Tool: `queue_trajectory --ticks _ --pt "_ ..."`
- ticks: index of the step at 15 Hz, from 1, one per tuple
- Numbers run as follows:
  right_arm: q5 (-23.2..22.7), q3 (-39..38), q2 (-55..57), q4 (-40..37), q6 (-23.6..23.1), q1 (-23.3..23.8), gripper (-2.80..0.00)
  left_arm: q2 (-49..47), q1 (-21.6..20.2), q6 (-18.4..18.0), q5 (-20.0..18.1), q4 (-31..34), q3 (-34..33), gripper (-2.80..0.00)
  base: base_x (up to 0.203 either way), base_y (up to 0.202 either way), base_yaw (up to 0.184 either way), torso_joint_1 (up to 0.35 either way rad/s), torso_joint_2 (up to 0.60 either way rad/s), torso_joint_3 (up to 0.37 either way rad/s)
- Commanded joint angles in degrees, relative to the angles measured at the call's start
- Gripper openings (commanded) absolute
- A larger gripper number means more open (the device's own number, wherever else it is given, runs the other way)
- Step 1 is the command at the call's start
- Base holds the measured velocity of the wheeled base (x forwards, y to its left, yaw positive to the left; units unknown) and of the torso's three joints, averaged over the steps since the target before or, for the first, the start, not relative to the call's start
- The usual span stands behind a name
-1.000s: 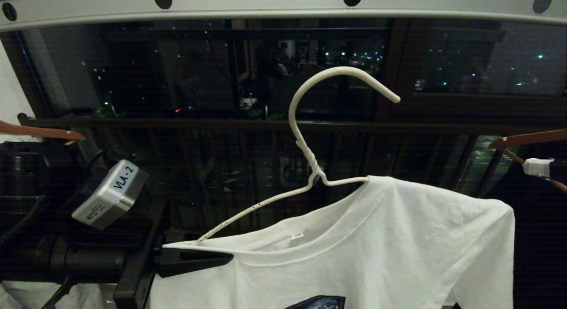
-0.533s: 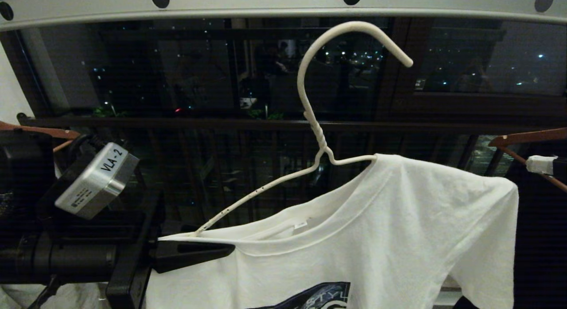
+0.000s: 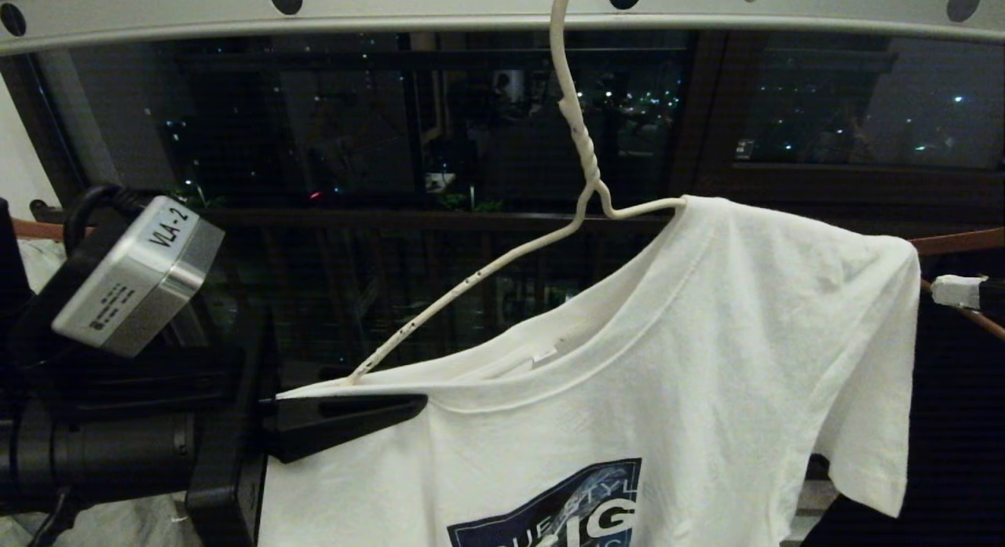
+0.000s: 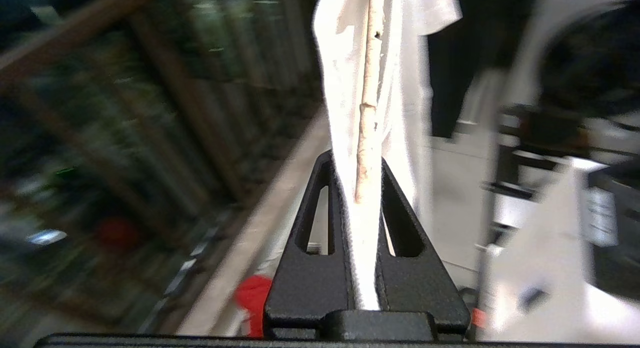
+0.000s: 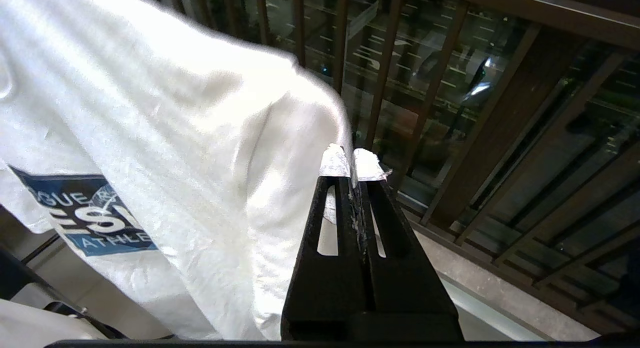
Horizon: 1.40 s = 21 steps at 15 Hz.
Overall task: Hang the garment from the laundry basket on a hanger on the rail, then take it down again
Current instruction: Hang the clothes rack on the clothesline
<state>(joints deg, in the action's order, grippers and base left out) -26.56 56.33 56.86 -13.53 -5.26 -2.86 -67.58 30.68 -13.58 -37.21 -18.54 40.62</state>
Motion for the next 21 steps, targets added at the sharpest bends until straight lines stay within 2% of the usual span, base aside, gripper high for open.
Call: queue_trajectory --ticks 1,6,10,14,21 --pt "-0.2 -0.1 0.4 -0.1 -0.1 -0.1 -2.80 0.4 1.3 -0.3 4.0 -0.5 0.4 -2.80 0.000 0.000 0.000 0.000 0.00 0.000" --pt "-0.2 -0.2 0.8 -0.1 -0.1 -0.1 -2.80 0.5 1.3 -0.6 11.3 -3.0 1.1 -2.80 0.000 0.000 0.000 0.000 0.00 0.000" --pt "-0.2 -0.5 0.8 -0.1 -0.1 -0.1 -2.80 -2.3 1.2 -0.5 14.1 -5.1 1.1 -2.80 0.000 0.000 0.000 0.000 0.00 0.000" --pt "-0.2 -0.7 0.8 0.0 -0.1 -0.1 -2.80 -5.7 1.3 0.0 17.4 -10.7 0.9 -2.80 0.000 0.000 0.000 0.000 0.00 0.000" --pt "-0.2 -0.8 0.7 0.0 -0.2 -0.1 -2.80 -9.7 1.2 0.1 20.6 -13.7 1.3 -2.80 0.000 0.000 0.000 0.000 0.00 0.000"
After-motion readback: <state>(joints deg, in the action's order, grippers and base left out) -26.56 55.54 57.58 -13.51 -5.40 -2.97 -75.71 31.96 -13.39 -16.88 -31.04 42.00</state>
